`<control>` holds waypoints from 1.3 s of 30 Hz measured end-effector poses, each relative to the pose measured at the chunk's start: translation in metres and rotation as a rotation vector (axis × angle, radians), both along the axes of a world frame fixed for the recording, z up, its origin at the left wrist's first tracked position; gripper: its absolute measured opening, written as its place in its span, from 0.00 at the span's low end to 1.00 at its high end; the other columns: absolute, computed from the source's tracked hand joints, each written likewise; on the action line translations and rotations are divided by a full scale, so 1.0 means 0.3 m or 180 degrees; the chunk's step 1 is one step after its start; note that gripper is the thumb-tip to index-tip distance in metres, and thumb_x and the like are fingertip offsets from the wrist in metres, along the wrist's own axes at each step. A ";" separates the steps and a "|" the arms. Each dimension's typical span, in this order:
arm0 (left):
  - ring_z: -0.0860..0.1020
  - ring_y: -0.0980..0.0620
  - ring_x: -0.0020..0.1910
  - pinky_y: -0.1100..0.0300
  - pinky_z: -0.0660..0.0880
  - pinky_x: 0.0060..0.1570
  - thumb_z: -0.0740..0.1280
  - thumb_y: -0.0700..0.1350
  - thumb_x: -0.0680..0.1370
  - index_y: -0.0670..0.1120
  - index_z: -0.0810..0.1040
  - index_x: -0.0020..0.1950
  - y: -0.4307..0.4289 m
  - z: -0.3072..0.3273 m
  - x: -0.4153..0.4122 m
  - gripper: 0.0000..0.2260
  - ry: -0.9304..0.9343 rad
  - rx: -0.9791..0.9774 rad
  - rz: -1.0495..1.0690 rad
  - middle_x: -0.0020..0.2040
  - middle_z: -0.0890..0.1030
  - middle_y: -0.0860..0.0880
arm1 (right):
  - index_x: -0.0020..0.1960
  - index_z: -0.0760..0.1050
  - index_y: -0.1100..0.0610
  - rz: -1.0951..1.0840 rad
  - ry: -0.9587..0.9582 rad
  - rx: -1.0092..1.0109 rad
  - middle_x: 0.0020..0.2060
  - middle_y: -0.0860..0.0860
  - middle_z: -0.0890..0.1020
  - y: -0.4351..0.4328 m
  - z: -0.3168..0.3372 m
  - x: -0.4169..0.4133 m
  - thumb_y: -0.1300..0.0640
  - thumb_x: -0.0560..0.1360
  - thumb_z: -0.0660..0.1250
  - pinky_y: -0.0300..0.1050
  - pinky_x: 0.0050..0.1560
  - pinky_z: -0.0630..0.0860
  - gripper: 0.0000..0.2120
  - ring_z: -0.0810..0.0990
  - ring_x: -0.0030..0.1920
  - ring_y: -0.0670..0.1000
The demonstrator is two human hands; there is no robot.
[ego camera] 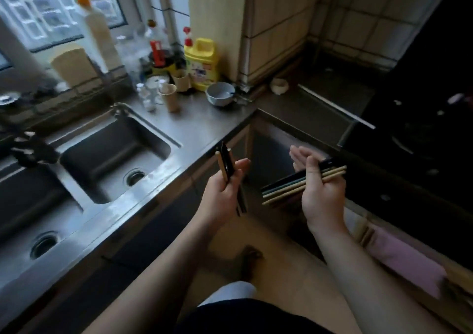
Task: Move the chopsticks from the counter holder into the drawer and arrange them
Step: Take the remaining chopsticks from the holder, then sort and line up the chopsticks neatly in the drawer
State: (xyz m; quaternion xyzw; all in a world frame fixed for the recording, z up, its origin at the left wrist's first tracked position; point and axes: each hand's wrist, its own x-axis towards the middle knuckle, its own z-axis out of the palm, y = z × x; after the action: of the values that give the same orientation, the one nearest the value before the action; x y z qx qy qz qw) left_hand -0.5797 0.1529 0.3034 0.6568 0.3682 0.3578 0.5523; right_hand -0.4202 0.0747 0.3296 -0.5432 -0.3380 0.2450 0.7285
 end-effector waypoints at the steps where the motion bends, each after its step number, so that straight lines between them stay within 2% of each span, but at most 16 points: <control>1: 0.75 0.62 0.63 0.66 0.70 0.63 0.57 0.44 0.83 0.50 0.77 0.65 -0.005 -0.006 0.071 0.14 0.0023 -0.0033 -0.0196 0.62 0.79 0.56 | 0.52 0.80 0.47 -0.0159 -0.0013 -0.0041 0.54 0.51 0.84 -0.024 -0.013 0.060 0.54 0.80 0.58 0.43 0.60 0.77 0.11 0.81 0.58 0.51; 10: 0.74 0.62 0.63 0.54 0.68 0.68 0.57 0.47 0.83 0.59 0.78 0.61 -0.001 -0.134 0.700 0.13 0.0255 -0.0504 -0.1317 0.60 0.80 0.60 | 0.53 0.78 0.52 -0.1271 0.0125 -0.0475 0.53 0.51 0.84 -0.172 -0.165 0.600 0.54 0.81 0.57 0.48 0.63 0.75 0.11 0.81 0.58 0.50; 14: 0.74 0.64 0.63 0.61 0.69 0.62 0.58 0.50 0.82 0.65 0.78 0.59 -0.006 -0.196 0.919 0.13 0.0433 -0.0717 -0.1779 0.60 0.79 0.62 | 0.54 0.78 0.48 -0.1535 0.0096 -0.0728 0.55 0.51 0.83 -0.236 -0.238 0.797 0.54 0.82 0.56 0.49 0.64 0.74 0.11 0.80 0.60 0.50; 18: 0.76 0.68 0.57 0.77 0.72 0.46 0.58 0.51 0.82 0.61 0.78 0.62 -0.026 -0.238 1.098 0.13 0.0620 -0.0968 -0.2092 0.56 0.80 0.63 | 0.55 0.77 0.51 -0.1983 0.0233 -0.0922 0.55 0.48 0.82 -0.311 -0.290 0.935 0.58 0.82 0.55 0.48 0.64 0.74 0.12 0.80 0.59 0.48; 22: 0.75 0.73 0.51 0.80 0.70 0.41 0.57 0.49 0.83 0.57 0.77 0.63 -0.065 -0.279 1.246 0.13 0.0917 -0.1062 -0.2377 0.52 0.81 0.65 | 0.57 0.77 0.51 -0.2332 0.0361 -0.1213 0.56 0.47 0.83 -0.398 -0.331 1.021 0.55 0.82 0.56 0.44 0.64 0.73 0.11 0.80 0.59 0.45; 24: 0.78 0.69 0.45 0.77 0.72 0.38 0.58 0.50 0.83 0.59 0.76 0.63 -0.096 -0.309 1.305 0.12 0.1101 -0.1038 -0.2430 0.47 0.81 0.64 | 0.55 0.77 0.47 -0.2440 0.0480 -0.1297 0.54 0.45 0.83 -0.437 -0.358 1.062 0.52 0.81 0.58 0.43 0.64 0.73 0.10 0.80 0.59 0.44; 27: 0.76 0.53 0.41 0.66 0.72 0.35 0.58 0.54 0.82 0.59 0.75 0.65 -0.159 -0.372 1.384 0.13 0.1445 -0.1158 -0.2402 0.44 0.79 0.50 | 0.53 0.78 0.42 -0.2529 0.0539 -0.1429 0.53 0.41 0.83 -0.487 -0.427 1.131 0.47 0.80 0.59 0.40 0.62 0.74 0.09 0.80 0.58 0.42; 29: 0.73 0.53 0.38 0.65 0.68 0.33 0.58 0.56 0.81 0.59 0.74 0.67 -0.208 -0.423 1.430 0.15 0.1656 -0.1201 -0.2333 0.42 0.74 0.50 | 0.53 0.78 0.40 -0.2560 0.0569 -0.1545 0.53 0.40 0.83 -0.518 -0.487 1.176 0.45 0.79 0.59 0.43 0.62 0.75 0.09 0.80 0.58 0.43; 30: 0.74 0.56 0.34 0.66 0.67 0.31 0.58 0.56 0.81 0.58 0.74 0.67 -0.234 -0.450 1.452 0.15 0.1727 -0.1179 -0.2310 0.39 0.71 0.57 | 0.52 0.78 0.39 -0.2560 0.0597 -0.1604 0.53 0.40 0.83 -0.535 -0.520 1.197 0.44 0.78 0.59 0.45 0.60 0.75 0.09 0.80 0.58 0.43; 31: 0.74 0.60 0.30 0.68 0.67 0.30 0.58 0.56 0.81 0.57 0.74 0.66 -0.261 -0.479 1.472 0.15 0.1776 -0.1163 -0.2275 0.32 0.78 0.55 | 0.53 0.78 0.38 -0.2552 0.0634 -0.1690 0.53 0.40 0.83 -0.551 -0.554 1.218 0.42 0.78 0.59 0.44 0.58 0.76 0.09 0.81 0.56 0.43; 32: 0.80 0.61 0.34 0.71 0.69 0.28 0.58 0.55 0.82 0.57 0.75 0.65 -0.287 -0.506 1.489 0.14 0.1803 -0.1155 -0.2251 0.45 0.80 0.55 | 0.52 0.77 0.36 -0.2537 0.0662 -0.1799 0.52 0.39 0.84 -0.565 -0.586 1.238 0.40 0.77 0.59 0.42 0.55 0.76 0.10 0.81 0.55 0.42; 33: 0.80 0.65 0.39 0.71 0.70 0.28 0.58 0.54 0.82 0.59 0.75 0.63 -0.313 -0.536 1.508 0.12 0.1826 -0.1169 -0.2245 0.37 0.82 0.61 | 0.52 0.77 0.34 -0.2537 0.0670 -0.1938 0.50 0.38 0.84 -0.580 -0.618 1.259 0.38 0.77 0.58 0.39 0.51 0.76 0.10 0.82 0.53 0.40; 35: 0.76 0.71 0.41 0.72 0.68 0.23 0.58 0.53 0.82 0.60 0.74 0.58 -0.365 -0.594 1.542 0.07 0.1915 -0.1292 -0.2226 0.37 0.79 0.69 | 0.50 0.77 0.33 -0.2528 0.0741 -0.2187 0.46 0.40 0.84 -0.610 -0.685 1.291 0.35 0.75 0.57 0.38 0.42 0.80 0.11 0.82 0.48 0.40; 36: 0.76 0.71 0.39 0.75 0.66 0.22 0.58 0.54 0.82 0.59 0.74 0.54 -0.388 -0.623 1.562 0.06 0.1976 -0.1348 -0.2192 0.33 0.79 0.69 | 0.47 0.77 0.35 -0.2515 0.0793 -0.2252 0.46 0.41 0.83 -0.624 -0.723 1.306 0.33 0.73 0.57 0.40 0.39 0.79 0.13 0.82 0.46 0.40; 38: 0.78 0.69 0.30 0.76 0.65 0.22 0.58 0.58 0.81 0.60 0.74 0.50 -0.427 -0.691 1.599 0.06 0.2107 -0.1382 -0.2062 0.26 0.78 0.64 | 0.43 0.77 0.36 -0.2480 0.0872 -0.2342 0.42 0.37 0.82 -0.646 -0.792 1.334 0.30 0.72 0.57 0.29 0.34 0.76 0.14 0.81 0.38 0.36; 39: 0.77 0.69 0.27 0.75 0.67 0.24 0.58 0.60 0.81 0.61 0.74 0.50 -0.441 -0.736 1.617 0.07 0.2174 -0.1332 -0.1984 0.28 0.79 0.63 | 0.41 0.77 0.36 -0.2443 0.0854 -0.2392 0.41 0.37 0.81 -0.653 -0.832 1.351 0.30 0.71 0.57 0.24 0.31 0.72 0.14 0.79 0.35 0.34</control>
State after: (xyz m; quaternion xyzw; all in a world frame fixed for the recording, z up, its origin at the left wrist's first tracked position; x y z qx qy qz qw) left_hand -0.0947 0.0206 0.0827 0.6903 0.3781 -0.1407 0.6006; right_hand -0.0149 -0.1212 0.0801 -0.8140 0.0907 0.1328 0.5582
